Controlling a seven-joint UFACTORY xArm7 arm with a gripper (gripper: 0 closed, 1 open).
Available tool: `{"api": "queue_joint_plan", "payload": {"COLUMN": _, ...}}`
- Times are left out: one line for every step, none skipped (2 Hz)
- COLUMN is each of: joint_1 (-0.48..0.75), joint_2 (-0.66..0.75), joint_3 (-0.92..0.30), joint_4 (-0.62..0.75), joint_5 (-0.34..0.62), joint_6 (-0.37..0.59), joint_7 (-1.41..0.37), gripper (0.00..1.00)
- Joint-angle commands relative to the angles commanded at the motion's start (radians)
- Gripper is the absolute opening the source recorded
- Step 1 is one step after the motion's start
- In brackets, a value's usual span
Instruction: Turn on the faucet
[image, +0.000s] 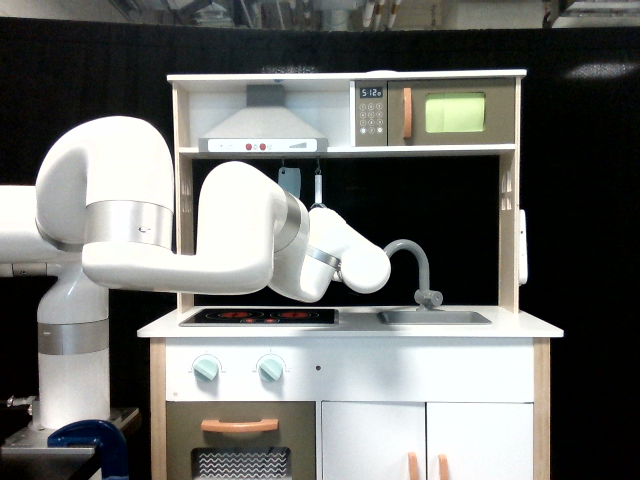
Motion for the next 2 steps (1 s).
{"api": "queue_joint_plan", "payload": {"joint_1": -0.017, "joint_2": -0.012, "joint_3": -0.031, "joint_4": 0.089, "joint_5": -0.085, "joint_6": 0.102, "joint_7": 0.058, "gripper": 1.00}}
{"api": "queue_joint_plan", "payload": {"joint_1": -0.008, "joint_2": -0.027, "joint_3": -0.040, "joint_4": 0.241, "joint_5": -0.169, "joint_6": 0.235, "joint_7": 0.142, "gripper": 1.00}}
